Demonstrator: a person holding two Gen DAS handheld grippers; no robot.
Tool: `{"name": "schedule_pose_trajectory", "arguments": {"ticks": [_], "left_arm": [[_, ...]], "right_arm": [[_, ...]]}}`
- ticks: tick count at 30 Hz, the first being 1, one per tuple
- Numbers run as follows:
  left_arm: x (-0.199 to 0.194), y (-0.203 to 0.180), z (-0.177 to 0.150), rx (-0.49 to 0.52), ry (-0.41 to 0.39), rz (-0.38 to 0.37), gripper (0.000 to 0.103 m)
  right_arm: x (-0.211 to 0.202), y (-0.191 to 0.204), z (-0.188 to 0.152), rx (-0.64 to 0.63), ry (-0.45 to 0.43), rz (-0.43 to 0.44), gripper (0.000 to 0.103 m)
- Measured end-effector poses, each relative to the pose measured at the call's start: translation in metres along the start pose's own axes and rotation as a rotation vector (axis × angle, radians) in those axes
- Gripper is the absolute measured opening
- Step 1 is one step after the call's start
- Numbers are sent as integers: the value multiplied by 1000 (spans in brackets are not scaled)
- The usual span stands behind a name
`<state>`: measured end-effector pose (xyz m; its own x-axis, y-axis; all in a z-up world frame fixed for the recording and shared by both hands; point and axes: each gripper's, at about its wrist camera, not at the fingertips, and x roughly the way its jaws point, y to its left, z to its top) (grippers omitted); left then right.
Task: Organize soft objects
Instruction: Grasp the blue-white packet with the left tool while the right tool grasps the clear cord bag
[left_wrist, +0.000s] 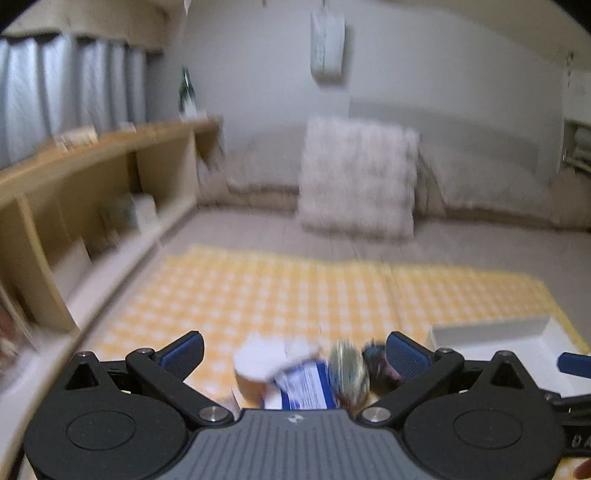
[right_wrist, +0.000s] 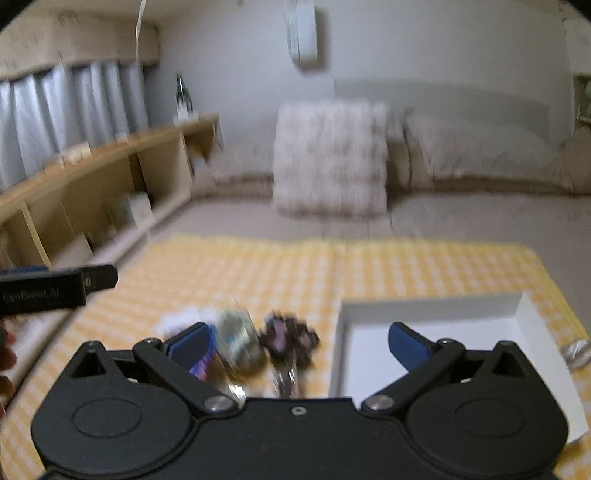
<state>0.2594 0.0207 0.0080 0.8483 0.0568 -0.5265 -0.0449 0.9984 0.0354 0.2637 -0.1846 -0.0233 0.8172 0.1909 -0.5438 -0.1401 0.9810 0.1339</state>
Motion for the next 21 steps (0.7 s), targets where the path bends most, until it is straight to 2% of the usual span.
{"name": "schedule_pose_trajectory", "arguments": {"ticks": [5, 8, 11, 13, 16, 21], "left_arm": [[55, 2, -24, 74, 152, -17, 103], [77, 4, -37, 96, 217, -12, 103], [99, 12, -39, 56, 264, -13, 102], [112, 15, -40, 27, 291, -16, 101], [130, 20, -42, -10, 342, -34, 97], [152, 18, -45, -9, 419, -73, 82]], "right_arm": [[45, -8, -21, 79, 150, 103, 103], [68, -2, -30, 103, 215, 123, 93], [85, 4, -39, 126, 267, 167, 86], [97, 5, -48, 153, 318, 193, 77], [117, 10, -57, 205, 399, 250, 66], [136, 20, -67, 215, 479, 265, 62]]}}
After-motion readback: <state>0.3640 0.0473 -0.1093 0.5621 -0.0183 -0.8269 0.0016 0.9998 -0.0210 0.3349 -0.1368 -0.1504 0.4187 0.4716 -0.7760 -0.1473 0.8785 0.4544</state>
